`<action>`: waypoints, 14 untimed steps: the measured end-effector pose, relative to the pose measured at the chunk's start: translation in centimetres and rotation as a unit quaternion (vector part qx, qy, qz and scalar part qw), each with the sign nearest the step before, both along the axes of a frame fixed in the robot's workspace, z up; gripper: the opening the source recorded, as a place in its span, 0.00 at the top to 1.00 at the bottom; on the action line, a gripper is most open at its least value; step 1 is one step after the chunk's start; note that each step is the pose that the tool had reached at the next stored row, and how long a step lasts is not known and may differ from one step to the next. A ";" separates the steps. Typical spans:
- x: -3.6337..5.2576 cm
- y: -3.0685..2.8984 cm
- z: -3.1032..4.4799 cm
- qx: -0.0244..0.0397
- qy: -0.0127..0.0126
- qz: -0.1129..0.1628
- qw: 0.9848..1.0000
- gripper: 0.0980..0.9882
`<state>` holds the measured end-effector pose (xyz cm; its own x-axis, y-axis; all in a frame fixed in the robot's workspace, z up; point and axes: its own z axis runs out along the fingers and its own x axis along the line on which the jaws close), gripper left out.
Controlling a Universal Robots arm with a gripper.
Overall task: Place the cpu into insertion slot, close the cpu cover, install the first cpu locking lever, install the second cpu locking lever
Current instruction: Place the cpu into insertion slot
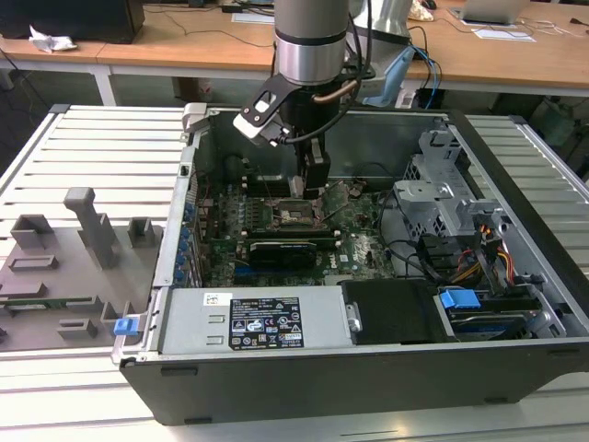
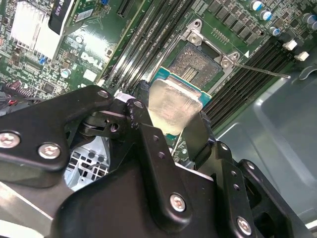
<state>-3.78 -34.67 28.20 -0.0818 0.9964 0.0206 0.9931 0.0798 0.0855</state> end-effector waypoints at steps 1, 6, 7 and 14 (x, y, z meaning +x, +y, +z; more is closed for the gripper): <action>0.00 0.00 -0.08 0.000 0.000 0.000 1.000 0.52; 0.00 0.00 -0.32 0.000 0.000 0.000 1.000 0.52; 0.00 0.00 -0.36 0.000 0.000 0.000 1.000 0.52; 0.00 0.00 -0.74 0.000 0.000 0.000 1.000 0.52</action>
<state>-3.78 -34.67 27.46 -0.0818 0.9964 0.0205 0.9931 0.0798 0.0854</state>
